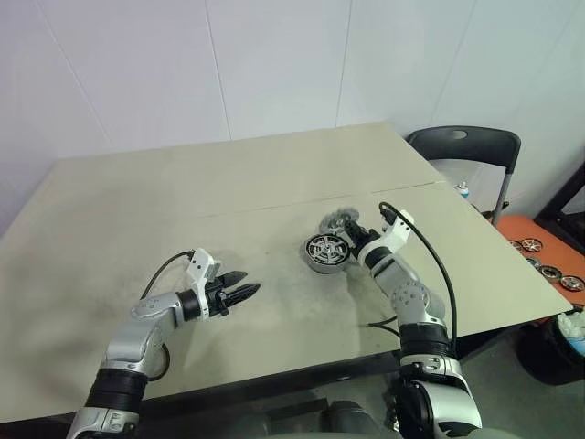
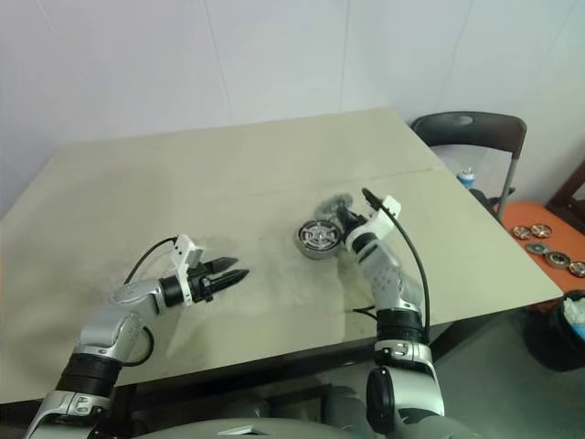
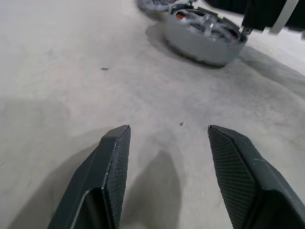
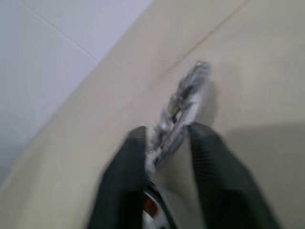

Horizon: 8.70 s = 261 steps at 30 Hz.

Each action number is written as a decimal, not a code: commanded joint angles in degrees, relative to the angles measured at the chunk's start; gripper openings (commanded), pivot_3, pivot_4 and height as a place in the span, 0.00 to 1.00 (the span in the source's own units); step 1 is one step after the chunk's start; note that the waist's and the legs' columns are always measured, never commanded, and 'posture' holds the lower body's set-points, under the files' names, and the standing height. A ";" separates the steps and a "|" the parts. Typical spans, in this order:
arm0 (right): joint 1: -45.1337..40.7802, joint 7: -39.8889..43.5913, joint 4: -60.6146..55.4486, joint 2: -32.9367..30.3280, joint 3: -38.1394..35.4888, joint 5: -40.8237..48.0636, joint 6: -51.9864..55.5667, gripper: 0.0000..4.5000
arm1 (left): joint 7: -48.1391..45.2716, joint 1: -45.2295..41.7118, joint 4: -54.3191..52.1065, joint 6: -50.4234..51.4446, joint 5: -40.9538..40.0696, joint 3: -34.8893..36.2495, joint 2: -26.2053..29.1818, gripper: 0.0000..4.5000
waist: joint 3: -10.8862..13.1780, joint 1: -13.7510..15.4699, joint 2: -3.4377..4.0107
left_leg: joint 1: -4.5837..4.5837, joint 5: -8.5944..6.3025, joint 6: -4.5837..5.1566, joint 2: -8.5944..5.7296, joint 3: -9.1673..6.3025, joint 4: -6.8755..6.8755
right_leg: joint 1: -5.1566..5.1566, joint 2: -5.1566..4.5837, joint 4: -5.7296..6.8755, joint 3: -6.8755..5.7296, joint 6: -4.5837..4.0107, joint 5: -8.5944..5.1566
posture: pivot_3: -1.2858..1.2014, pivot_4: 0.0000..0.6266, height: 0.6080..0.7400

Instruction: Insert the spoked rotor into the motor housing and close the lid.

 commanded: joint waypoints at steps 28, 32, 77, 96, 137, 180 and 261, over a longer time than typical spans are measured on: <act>-5.10 43.08 -2.36 -17.04 9.31 -2.59 6.99 0.80 | -1.99 -1.23 -0.69 -0.84 0.22 0.44 -0.10 0.61 | 0.00 0.55 -0.06 | -0.06 -0.02 0.01 -0.01 0.02 0.05 | 0.00 -0.03 -0.05 0.01 0.00 0.00 | 0.52 0.00 1.00; -6.90 43.13 -2.91 -20.43 13.48 -9.07 2.76 0.80 | -3.80 -1.16 -2.17 -1.02 -1.26 1.33 -0.11 0.61 | 0.02 0.57 -0.07 | -0.05 -0.02 0.01 -0.01 0.02 0.09 | 0.02 -0.04 -0.04 0.00 0.01 0.00 | 0.52 0.00 1.00; -10.98 55.06 -1.91 -33.74 36.00 -38.67 -16.47 0.25 | -1.32 -0.34 -1.90 -2.52 -1.05 2.38 0.06 0.61 | 0.09 2.04 -0.45 | -0.64 -0.01 -0.01 -0.03 0.01 0.36 | -0.44 -0.06 0.01 -0.06 -0.02 0.03 | 0.52 0.00 1.00; -9.93 57.30 -15.10 -29.37 33.12 -29.78 -0.10 0.01 | -0.64 -0.40 -1.43 -2.72 -0.26 1.95 -0.15 0.61 | 0.09 1.88 -0.48 | -0.72 -0.01 -0.01 -0.02 0.01 0.32 | -0.58 -0.06 0.02 -0.06 -0.02 0.03 | 0.52 0.00 1.00; -16.53 12.33 -29.15 -2.07 13.87 -9.32 68.46 0.01 | 0.11 0.84 -1.20 -3.46 -0.38 4.08 1.10 0.61 | 0.08 1.76 -0.49 | -0.89 0.11 -0.22 -0.06 0.03 0.28 | -0.82 -0.08 0.12 -0.05 -0.04 0.04 | 0.52 0.00 1.00; -4.55 -24.17 -2.77 -3.17 -20.98 38.50 66.10 0.76 | -7.09 -5.71 -5.07 -5.65 -4.53 7.59 7.16 0.61 | -0.10 0.26 -0.62 | -0.64 0.03 -0.05 0.02 0.05 0.22 | -0.58 -0.05 0.15 -0.03 -0.09 0.08 | 0.52 0.00 1.00; -8.20 26.88 -18.47 -13.77 36.43 -13.83 19.39 0.97 | -2.45 -4.86 -1.53 -6.98 0.17 6.84 7.47 0.61 | -0.07 1.78 -0.76 | -0.71 -0.04 0.05 0.04 0.44 0.27 | -0.73 -0.03 0.05 0.08 -0.02 0.10 | 0.52 0.00 1.00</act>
